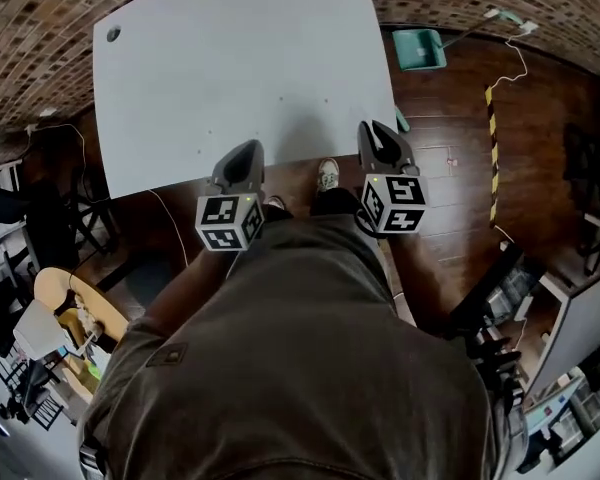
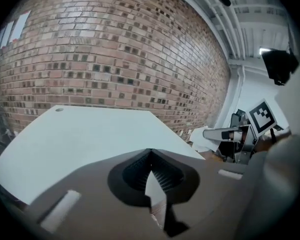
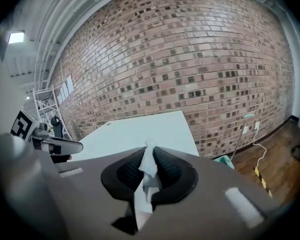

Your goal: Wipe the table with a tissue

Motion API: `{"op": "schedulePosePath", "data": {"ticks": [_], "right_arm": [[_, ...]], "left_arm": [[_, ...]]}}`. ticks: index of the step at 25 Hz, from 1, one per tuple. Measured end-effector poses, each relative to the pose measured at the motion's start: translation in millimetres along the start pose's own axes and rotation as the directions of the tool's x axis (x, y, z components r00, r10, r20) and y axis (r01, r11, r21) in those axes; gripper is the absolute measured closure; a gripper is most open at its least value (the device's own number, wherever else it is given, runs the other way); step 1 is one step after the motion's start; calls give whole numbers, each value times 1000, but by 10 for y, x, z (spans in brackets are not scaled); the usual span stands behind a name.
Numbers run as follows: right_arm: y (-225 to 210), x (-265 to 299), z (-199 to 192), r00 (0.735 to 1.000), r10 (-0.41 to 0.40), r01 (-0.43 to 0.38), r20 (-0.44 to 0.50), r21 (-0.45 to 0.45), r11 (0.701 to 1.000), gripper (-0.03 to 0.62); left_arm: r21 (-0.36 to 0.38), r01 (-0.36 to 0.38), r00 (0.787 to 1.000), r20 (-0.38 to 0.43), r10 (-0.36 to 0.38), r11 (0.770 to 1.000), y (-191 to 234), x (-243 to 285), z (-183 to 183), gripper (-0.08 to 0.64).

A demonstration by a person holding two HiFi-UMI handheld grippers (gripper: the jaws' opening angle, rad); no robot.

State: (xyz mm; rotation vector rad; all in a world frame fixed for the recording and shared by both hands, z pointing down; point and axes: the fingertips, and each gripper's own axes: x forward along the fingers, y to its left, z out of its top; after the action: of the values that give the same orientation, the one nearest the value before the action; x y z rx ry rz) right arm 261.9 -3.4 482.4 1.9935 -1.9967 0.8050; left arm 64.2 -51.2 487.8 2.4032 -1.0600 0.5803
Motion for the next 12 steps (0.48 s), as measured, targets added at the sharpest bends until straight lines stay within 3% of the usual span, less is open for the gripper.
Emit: {"op": "schedulePosePath", "data": {"ticks": [6,12], "right_arm": [[-151,340,9,996,64,-66,-62,-30,997,548],[-203,630,-13,992,67,-74,-109,-64,995,548]], "left_arm": [[-35,-55,998,-24,54,998,-68,198,-11,558],[-47,-60,997,-47,58,997,1,312,-52,558]]}}
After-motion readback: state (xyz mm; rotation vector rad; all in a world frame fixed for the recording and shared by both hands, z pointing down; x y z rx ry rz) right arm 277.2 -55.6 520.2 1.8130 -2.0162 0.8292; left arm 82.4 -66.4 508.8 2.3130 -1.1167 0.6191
